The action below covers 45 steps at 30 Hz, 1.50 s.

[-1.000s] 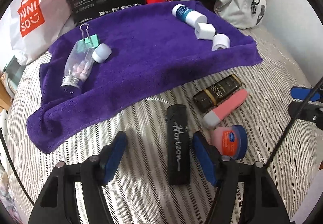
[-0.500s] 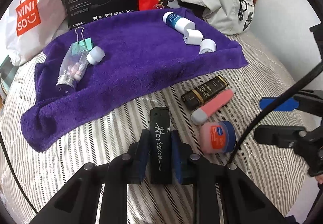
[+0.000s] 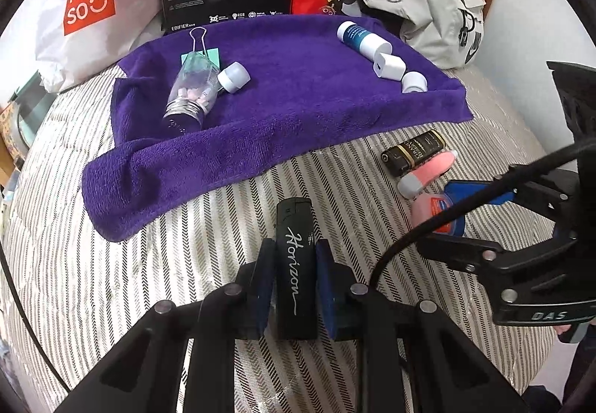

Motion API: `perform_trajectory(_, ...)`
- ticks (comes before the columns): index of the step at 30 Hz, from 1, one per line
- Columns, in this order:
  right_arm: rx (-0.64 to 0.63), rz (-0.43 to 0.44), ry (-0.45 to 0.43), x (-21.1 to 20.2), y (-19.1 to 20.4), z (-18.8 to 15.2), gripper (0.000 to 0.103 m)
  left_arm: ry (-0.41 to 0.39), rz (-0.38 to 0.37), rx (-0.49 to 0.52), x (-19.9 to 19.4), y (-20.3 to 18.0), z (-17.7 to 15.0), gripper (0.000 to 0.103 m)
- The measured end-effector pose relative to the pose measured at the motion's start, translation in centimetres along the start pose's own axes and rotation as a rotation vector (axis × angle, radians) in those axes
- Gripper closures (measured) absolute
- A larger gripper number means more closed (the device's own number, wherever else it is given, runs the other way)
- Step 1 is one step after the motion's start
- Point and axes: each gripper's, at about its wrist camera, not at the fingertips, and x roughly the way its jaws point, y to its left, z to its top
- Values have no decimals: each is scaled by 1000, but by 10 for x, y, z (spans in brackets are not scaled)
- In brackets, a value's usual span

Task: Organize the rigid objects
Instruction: 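Place the Horizon case by the pill bottle with the left tool while the right tool places the tin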

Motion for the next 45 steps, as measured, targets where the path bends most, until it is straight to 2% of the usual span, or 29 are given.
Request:
perform_trajectory(1, -22, -22, -2, 0, 2, 0, 59, -1, 1, 3, 0, 0, 0, 82)
perform_trajectory(5, 13, -31, 27, -4, -8, -3, 60, -3, -6, 9, 0, 1, 0, 82)
perform_trajectory(8, 106, -119, 51, -17, -35, -14, 59, -5, -19, 2, -1, 4, -1, 82)
perform_trajectory(10, 151, -149, 69, -19, -51, -23, 59, -7, -23, -1, -1, 4, -1, 82)
perform_trajectory(13, 171, -145, 46, -23, -59, -33, 59, -7, -16, 5, -1, 3, -1, 82)
perform_trajectory(17, 144, -196, 27, -24, -51, -36, 60, -10, 1, 16, -1, 0, -1, 82)
perform_trajectory(23, 155, -166, 26, -24, -55, -36, 60, -11, 46, 54, 0, -7, -1, 82)
perform_trajectory(28, 176, -85, 28, -31, -55, -29, 60, -3, 26, 28, -1, 0, 1, 82)
perform_trajectory(31, 139, -74, 16, -35, -46, -23, 60, -2, 31, 24, -4, 4, 2, 82)
perform_trajectory(35, 115, -43, 7, -38, -39, -15, 60, -15, 1, -5, -11, 14, 6, 82)
perform_trajectory(45, 71, 5, -12, -37, -31, 7, 60, -32, 8, -38, -20, 34, 18, 82)
